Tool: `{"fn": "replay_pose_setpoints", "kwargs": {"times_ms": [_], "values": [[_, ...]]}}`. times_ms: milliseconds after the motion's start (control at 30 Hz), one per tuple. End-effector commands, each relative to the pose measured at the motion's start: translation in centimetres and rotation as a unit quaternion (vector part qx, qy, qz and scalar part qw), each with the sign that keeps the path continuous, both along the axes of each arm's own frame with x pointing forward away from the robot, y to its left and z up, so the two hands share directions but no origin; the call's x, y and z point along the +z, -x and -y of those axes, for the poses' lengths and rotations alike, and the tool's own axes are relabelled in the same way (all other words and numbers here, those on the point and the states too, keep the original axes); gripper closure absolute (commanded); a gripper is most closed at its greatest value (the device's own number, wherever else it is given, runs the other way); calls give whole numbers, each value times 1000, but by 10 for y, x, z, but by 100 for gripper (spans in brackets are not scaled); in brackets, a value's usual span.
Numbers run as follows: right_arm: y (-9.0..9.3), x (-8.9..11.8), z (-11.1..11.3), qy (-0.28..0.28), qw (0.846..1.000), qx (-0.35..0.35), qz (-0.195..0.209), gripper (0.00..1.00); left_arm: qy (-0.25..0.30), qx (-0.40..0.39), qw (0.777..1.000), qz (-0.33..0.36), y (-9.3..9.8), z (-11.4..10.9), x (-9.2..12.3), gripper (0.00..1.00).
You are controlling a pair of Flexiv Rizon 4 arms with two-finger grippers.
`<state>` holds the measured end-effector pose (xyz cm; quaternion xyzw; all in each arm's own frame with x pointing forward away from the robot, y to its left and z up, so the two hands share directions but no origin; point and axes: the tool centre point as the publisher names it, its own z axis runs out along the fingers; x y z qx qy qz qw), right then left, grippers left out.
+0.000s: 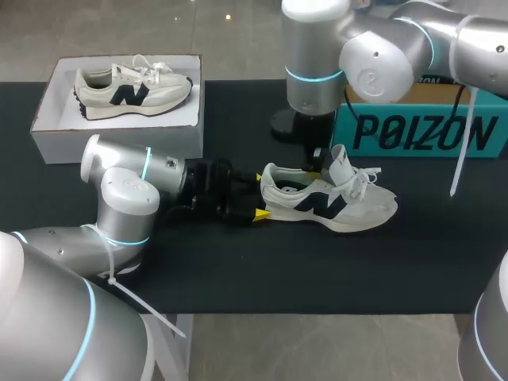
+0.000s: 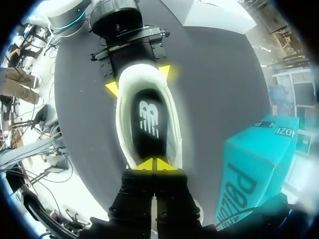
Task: Take the shoe out of the shoebox, open the shoe tongue, remove and reinsert the insole, then place the shoe into the shoebox
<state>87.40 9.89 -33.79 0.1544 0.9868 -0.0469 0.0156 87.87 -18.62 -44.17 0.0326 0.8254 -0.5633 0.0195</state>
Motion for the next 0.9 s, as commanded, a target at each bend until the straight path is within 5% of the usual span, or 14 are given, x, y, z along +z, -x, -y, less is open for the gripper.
{"fn": "replay_pose_setpoints", "kwargs": {"times_ms": [33, 400, 833, 900], "values": [[-6, -7, -1, 7, 1000, -2, 6, 100, 0, 0, 1000, 0, -1, 2, -5, 100], [-19, -25, -2, 29, 999, 4, 32, 100, 0, 0, 1000, 0, -1, 2, -5, 100], [-16, -59, 7, 32, 999, -1, 16, 100, 0, 0, 1000, 0, -1, 2, -5, 100], [-16, -61, 8, 31, 999, -2, 12, 68, 0, 0, 1000, 0, -1, 2, -5, 100]]}}
